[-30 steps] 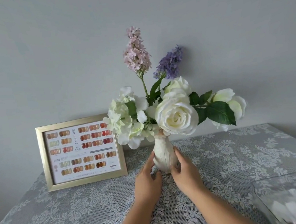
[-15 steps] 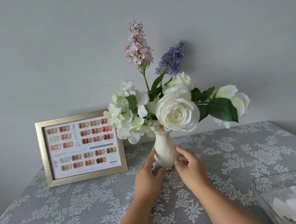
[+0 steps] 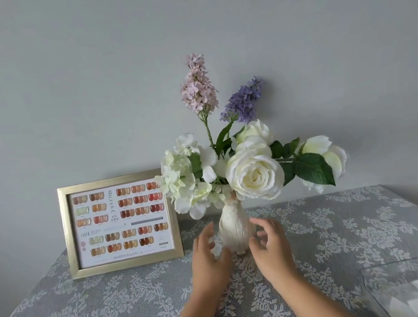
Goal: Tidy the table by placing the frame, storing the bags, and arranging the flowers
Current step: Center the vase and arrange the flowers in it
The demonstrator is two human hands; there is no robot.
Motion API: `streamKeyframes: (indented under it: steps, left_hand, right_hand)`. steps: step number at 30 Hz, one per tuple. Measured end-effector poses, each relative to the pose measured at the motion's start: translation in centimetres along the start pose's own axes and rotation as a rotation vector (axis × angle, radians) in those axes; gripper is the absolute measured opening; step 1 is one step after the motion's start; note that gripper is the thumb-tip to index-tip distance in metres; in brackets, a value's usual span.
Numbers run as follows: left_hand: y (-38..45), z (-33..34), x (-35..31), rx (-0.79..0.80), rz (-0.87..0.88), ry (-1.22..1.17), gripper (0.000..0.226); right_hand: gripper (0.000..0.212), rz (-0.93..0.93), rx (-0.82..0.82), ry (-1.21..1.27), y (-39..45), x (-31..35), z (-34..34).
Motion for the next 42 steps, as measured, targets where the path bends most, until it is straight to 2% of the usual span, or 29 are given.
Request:
streamKeyframes:
  steps: [4,7,11,13,15,17,22,26,29,32,34,38,42]
  left_hand:
    - [0.8,-4.1,-3.5,-0.187,0.103,-0.278,0.048]
    - [1.0,-7.5,-7.6,-0.246,0.221,-0.451,0.068]
    - [1.0,-10.0,-11.6,-0.28,0.364,-0.397,0.09]
    - [1.2,-11.0,-13.0,-0.336,0.417,-0.275,0.089]
    - [1.5,-11.7,-14.2,-0.378,0.46,-0.112,0.08]
    - [2.1,-12.3,-15.0,-0.361,0.467,-0.023,0.069]
    - [3.5,-13.3,-16.0,-0.286,0.475,0.119,0.045]
    - [4.1,-13.4,-16.4,-0.225,0.485,0.198,0.042]
    - [4.5,-13.4,-16.4,-0.187,0.479,0.242,0.041]
    - [4.9,-13.6,-16.4,-0.163,0.462,0.255,0.042]
    - [5.2,-13.7,-16.4,-0.143,0.456,0.262,0.042]
    - [5.2,-13.8,-16.2,-0.117,0.452,0.272,0.036]
    - [5.2,-14.2,-15.6,-0.121,0.422,0.254,0.031]
  right_hand:
    - [0.034,-0.169,-0.104,0.206,-0.6,4.4,-1.9]
    - [0.031,-0.281,-0.117,0.403,-1.0,8.4,-3.5]
    - [0.067,-0.372,-0.126,0.457,0.2,13.0,-4.9]
    - [0.071,-0.348,-0.113,0.394,1.5,14.3,-5.1]
    - [0.066,-0.31,-0.068,0.263,3.0,15.2,-5.1]
    - [0.059,-0.283,-0.026,0.171,4.4,15.7,-5.1]
    - [0.052,-0.206,0.045,0.115,7.3,16.5,-5.2]
    - [0.06,-0.174,0.149,0.066,8.7,16.8,-4.7]
    - [0.057,-0.213,0.22,0.029,9.1,17.5,-4.4]
    - [0.067,-0.248,0.324,-0.02,9.7,18.6,-4.1]
    - [0.065,-0.234,0.368,-0.064,10.5,19.0,-4.1]
    - [0.069,-0.153,0.354,-0.122,12.7,20.2,-4.7]
    - [0.072,-0.151,0.362,-0.174,13.8,21.5,-5.2]
Point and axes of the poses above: each hand's wrist, its own y-axis towards the middle knuckle, its own z-axis out of the palm, x = y × z, the point moved 5 cm from there along y, towards the middle knuckle, and after that the axes turned 7 degrees about y, right-handed, at the moved point
